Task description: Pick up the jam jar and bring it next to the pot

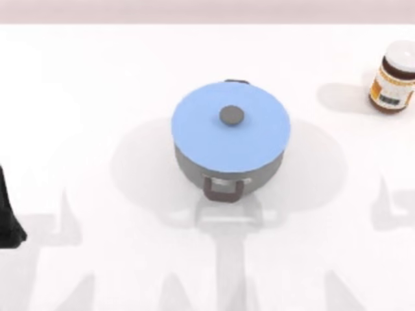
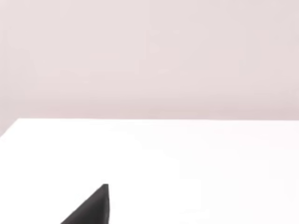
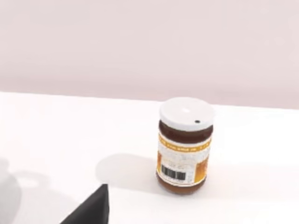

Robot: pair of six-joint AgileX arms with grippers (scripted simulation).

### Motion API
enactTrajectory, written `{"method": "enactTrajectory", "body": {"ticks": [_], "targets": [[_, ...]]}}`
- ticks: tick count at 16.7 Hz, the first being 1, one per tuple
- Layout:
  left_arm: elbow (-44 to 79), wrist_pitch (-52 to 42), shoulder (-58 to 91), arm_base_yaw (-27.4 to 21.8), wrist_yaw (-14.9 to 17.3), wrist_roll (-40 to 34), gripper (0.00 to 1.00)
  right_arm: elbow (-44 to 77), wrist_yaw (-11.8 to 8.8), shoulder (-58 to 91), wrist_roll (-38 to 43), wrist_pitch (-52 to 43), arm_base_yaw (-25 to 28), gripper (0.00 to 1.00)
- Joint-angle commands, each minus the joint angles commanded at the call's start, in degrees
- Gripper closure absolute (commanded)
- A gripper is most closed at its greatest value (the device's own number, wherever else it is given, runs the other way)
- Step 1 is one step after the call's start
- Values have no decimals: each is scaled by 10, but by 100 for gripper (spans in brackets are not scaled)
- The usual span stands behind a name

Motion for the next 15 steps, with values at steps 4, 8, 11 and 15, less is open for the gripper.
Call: {"method": "enactTrajectory", "body": {"ticks": [4, 8, 11, 15], "targets": [[0, 0, 0, 0, 0, 0, 0, 180, -9, 177, -21, -100, 4, 0], [0, 0, 0, 0, 0, 0, 0, 398, -14, 393, -47, -223, 2, 0], [0, 0, 0, 0, 0, 0, 0, 577, -15, 570, -69, -321, -2, 0], [0, 0, 0, 0, 0, 0, 0, 816, -14, 805, -100, -453, -8, 0]]}}
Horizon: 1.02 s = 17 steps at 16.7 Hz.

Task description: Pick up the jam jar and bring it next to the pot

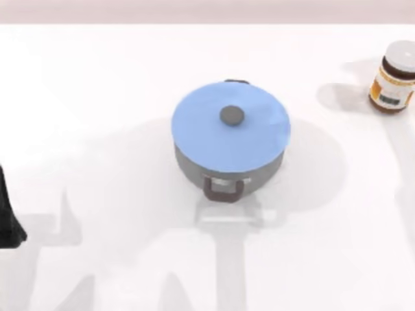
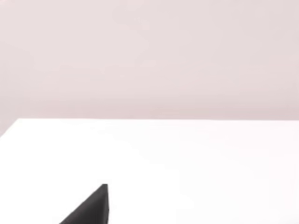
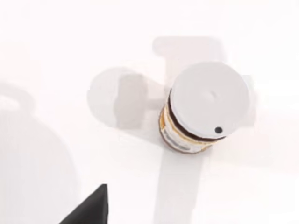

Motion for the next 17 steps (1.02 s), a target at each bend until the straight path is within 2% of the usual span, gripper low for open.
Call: {"method": "enactTrajectory", "body": {"ticks": [5, 9, 13, 17], "targets": [[0, 0, 0, 0, 0, 0, 0, 271, 2, 264, -36, -145, -7, 0], [0, 0, 0, 0, 0, 0, 0, 437, 3, 425, -60, -232, -10, 0], [0, 0, 0, 0, 0, 0, 0, 530, 3, 515, -73, -281, -11, 0], [0, 0, 0, 0, 0, 0, 0, 542, 3, 526, -75, -286, -11, 0]]}}
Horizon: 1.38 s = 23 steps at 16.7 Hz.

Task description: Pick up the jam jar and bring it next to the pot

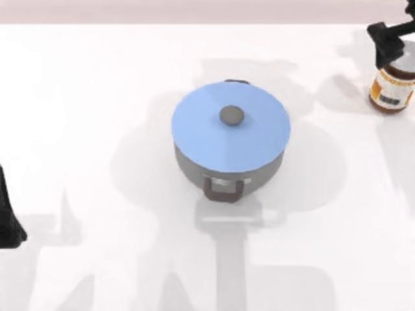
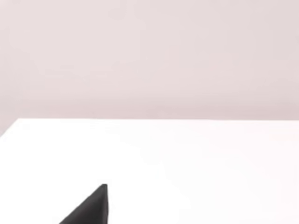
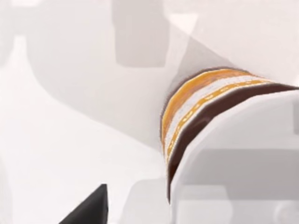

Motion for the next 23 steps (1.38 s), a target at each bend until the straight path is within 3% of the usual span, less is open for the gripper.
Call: {"method": "enactTrajectory", "body": {"ticks": [16, 23], "targets": [[0, 0, 0, 0, 0, 0, 0, -123, 1, -5, 4, 118, 4, 0], [0, 0, 0, 0, 0, 0, 0, -123, 1, -5, 4, 118, 4, 53]]}}
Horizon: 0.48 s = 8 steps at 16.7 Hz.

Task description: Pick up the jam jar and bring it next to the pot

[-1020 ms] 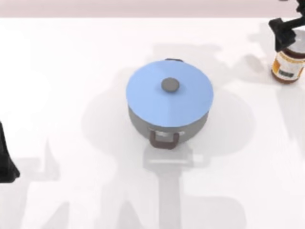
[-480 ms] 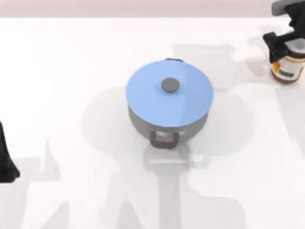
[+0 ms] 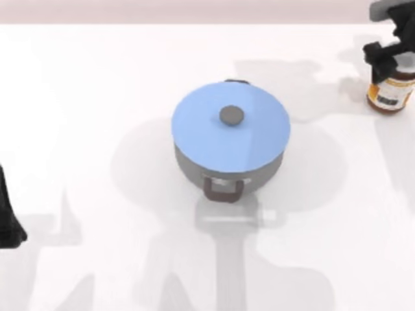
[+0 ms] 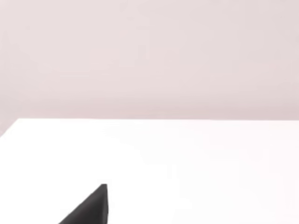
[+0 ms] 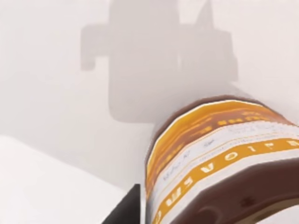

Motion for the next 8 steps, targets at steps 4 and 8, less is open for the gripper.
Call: {"method": "enactTrajectory", "body": {"ticks": [4, 8], "targets": [[0, 0, 0, 0, 0, 0, 0, 0, 0, 0, 0, 0, 0, 83], [0, 0, 0, 0, 0, 0, 0, 0, 0, 0, 0, 0, 0, 100]]}}
